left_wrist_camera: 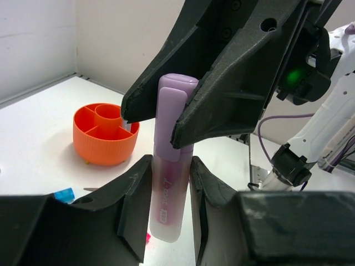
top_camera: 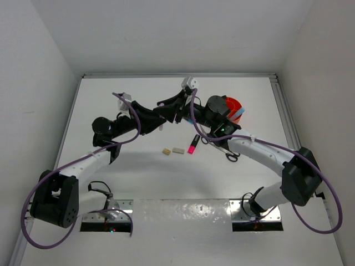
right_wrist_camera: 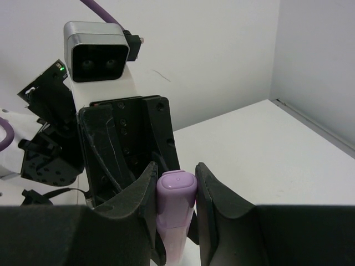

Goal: Sort the stationery into containers
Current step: Close the pen cap on the pen.

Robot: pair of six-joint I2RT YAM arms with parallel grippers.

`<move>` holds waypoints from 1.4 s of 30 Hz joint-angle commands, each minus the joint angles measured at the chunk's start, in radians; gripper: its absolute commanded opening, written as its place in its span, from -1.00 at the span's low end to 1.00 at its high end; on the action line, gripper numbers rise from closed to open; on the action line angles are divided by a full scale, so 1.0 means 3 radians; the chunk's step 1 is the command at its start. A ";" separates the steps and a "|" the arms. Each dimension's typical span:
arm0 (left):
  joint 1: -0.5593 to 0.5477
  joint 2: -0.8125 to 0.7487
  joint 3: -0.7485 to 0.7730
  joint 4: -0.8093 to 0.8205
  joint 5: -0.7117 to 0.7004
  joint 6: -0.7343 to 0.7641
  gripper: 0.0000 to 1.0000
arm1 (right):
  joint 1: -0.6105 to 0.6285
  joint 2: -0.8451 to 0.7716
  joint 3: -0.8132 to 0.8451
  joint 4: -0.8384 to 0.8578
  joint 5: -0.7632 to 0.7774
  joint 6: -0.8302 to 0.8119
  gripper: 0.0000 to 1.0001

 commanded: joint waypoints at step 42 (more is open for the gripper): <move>-0.0193 -0.0288 -0.0036 0.0097 -0.0381 0.0458 -1.00 | -0.0058 -0.0146 0.0467 -0.1161 -0.0430 0.0210 -0.34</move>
